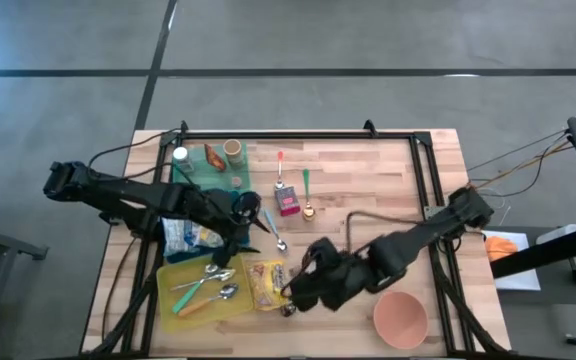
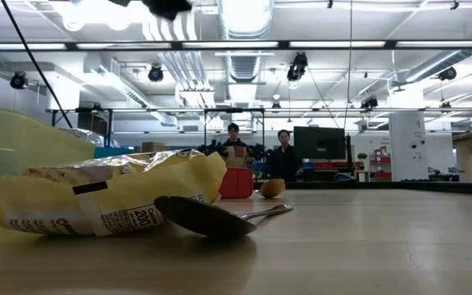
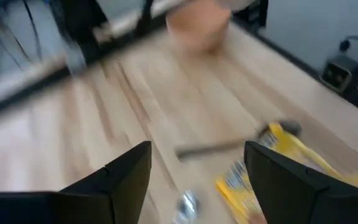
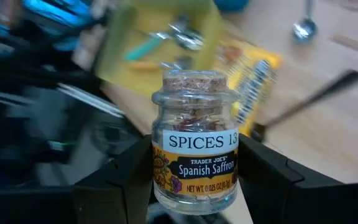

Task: Pick & Place Food Item
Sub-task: Put the brown seasoning bottle into the light blue bin

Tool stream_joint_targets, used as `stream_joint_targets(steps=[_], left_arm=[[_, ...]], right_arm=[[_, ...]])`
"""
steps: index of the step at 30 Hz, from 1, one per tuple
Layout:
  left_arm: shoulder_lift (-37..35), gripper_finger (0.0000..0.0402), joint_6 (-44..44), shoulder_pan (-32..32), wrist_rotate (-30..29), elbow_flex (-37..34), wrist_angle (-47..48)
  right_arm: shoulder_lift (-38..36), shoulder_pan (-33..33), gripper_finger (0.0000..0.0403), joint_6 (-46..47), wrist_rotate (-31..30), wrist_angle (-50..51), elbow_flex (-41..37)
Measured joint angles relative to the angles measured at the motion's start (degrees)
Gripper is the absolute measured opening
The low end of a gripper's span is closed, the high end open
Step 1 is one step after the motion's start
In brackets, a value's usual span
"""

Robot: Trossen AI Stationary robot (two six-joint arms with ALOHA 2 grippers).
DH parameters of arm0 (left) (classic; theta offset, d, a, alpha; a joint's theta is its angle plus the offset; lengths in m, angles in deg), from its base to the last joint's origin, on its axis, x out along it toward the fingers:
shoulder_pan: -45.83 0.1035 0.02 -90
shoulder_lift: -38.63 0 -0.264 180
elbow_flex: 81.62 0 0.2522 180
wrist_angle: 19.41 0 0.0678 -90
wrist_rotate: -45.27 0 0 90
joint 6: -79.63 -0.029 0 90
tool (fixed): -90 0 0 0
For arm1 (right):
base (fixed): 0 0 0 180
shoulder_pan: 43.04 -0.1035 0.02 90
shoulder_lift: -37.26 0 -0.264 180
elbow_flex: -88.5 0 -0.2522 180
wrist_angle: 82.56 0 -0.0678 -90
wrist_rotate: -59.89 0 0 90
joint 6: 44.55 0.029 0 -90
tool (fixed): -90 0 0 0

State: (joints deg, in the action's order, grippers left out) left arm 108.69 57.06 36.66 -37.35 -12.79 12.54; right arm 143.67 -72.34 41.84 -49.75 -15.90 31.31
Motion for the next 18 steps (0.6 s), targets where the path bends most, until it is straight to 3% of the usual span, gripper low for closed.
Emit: stream_joint_targets(steps=[4,12,18], left_arm=[[0.0,0.0262,-6.95,0.0,1.96,1.45,-5.29],[0.4,0.0262,-10.52,-0.13,4.25,3.54,-18.71],[1.9,0.0262,-10.92,-0.23,8.21,4.7,-21.18]], right_arm=[[-2.92,1.56,0.019,-2.03,-0.64,-0.19,0.0],[-6.12,5.48,0.019,-12.89,0.37,-1.57,0.02],[-8.15,8.4,0.0189,-21.81,5.87,-5.23,0.0]])
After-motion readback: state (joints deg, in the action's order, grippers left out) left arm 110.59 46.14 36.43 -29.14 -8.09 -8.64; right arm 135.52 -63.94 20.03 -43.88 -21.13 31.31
